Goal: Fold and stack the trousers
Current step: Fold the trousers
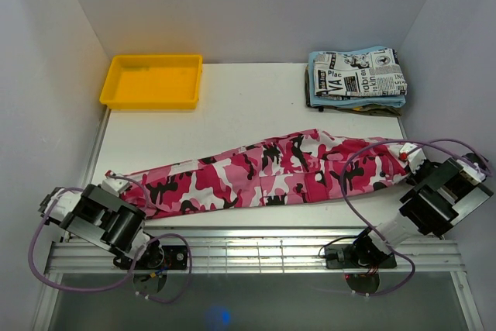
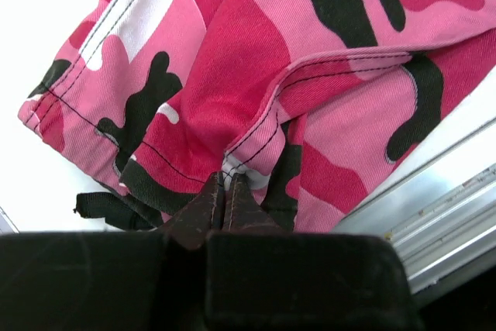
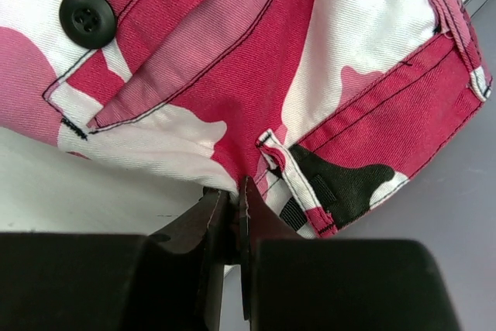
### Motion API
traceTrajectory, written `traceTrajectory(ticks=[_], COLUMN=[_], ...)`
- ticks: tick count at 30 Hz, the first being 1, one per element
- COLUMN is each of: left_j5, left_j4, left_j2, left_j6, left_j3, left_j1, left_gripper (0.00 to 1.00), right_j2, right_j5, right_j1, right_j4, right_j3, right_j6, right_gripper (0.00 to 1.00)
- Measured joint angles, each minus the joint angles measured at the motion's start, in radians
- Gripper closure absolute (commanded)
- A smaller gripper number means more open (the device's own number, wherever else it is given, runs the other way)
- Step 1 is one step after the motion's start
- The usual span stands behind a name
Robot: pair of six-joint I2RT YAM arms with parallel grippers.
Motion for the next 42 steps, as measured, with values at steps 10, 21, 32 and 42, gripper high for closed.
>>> traceTrajectory(ticks=[10,21,32,42], left_j5=[-0.030,0.112,0.077,-0.126], left_j4=[-0.216,-0.232,0.004,0.182], left_j2=[0.160,0.069,0.147,0.146], left_j6=[0.020,-0.122,-0.665,-0.819], left_j3=[0.356,0.544,0.536,0.256], left_j1=[0.001,-0.161,-0.525,-0.539], left_gripper=[0.38,0.12,0.09,0.19], right_j2=[0.010,0.074,0.266,0.119], right_j5=[0.048,0.001,0.266,0.424], right_j1=[-0.002,0.105,0.298,0.266], right_j4=[-0.216,-0.481,-0.267,-0.207], right_j3=[0.121,0.553,0.527,0.509], right_j6=[-0.028,0.293,0.819,1.005], right_gripper=[0.24,0.31,0.28,0.22])
